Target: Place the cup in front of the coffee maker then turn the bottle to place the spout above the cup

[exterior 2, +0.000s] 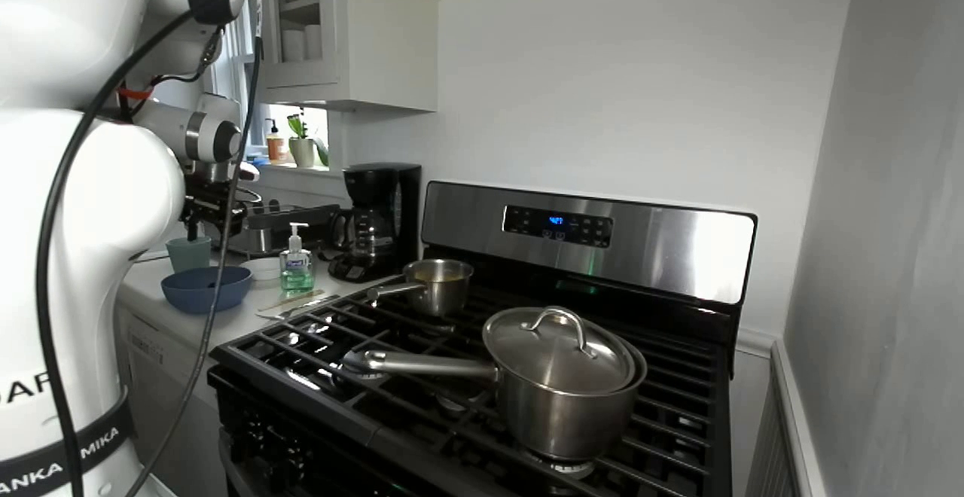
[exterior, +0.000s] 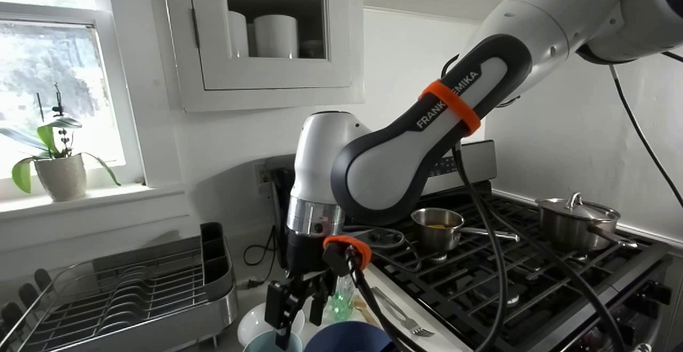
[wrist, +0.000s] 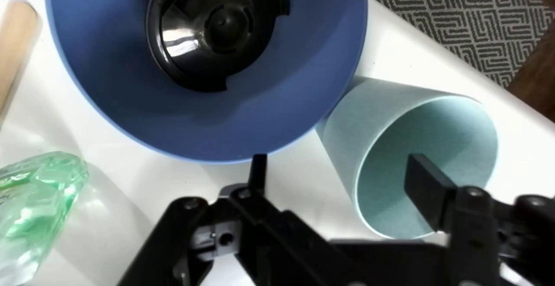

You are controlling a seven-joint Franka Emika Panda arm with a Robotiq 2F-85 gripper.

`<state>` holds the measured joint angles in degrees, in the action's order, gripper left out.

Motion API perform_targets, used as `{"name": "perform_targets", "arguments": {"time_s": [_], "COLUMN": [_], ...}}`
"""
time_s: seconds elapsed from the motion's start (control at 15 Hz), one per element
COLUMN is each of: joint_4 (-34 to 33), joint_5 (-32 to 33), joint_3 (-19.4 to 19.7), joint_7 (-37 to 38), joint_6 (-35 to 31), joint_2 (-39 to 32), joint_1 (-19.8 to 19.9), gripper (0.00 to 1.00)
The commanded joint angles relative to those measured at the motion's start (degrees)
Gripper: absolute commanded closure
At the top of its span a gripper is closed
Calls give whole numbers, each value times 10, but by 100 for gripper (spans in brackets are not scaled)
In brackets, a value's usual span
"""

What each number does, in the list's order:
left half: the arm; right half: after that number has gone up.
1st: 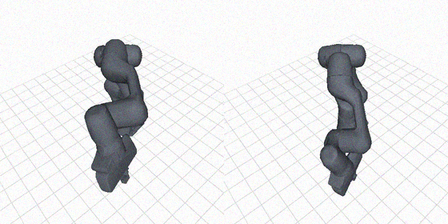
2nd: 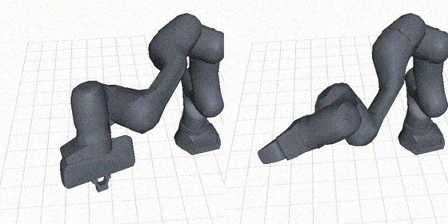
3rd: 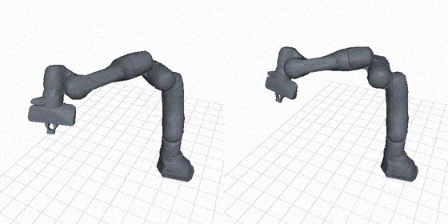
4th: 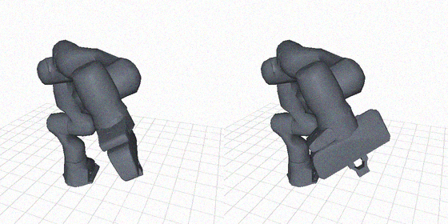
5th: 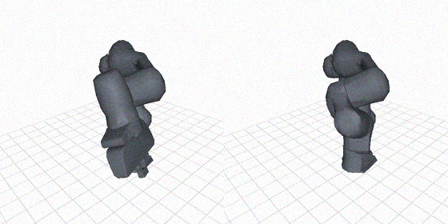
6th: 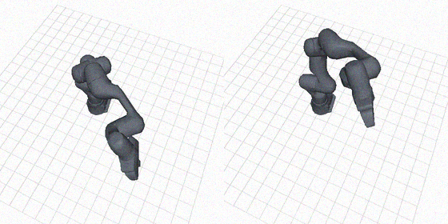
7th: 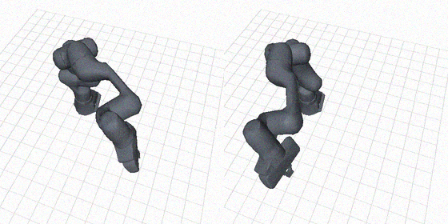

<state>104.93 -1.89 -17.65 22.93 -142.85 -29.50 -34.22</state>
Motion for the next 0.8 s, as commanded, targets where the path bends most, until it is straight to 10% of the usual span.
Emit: {"name": "perform_targets", "arguments": {"time_s": [0.0,0.4,0.73], "joint_4": [-45,-72,-64], "joint_5": [3,-11,-50], "joint_3": [25,28,0], "joint_7": [36,44,17], "joint_6": [-4,8,1], "joint_2": [-37,-53,-24], "joint_1": [-28,-42,-27], "gripper": [48,91,98]}}
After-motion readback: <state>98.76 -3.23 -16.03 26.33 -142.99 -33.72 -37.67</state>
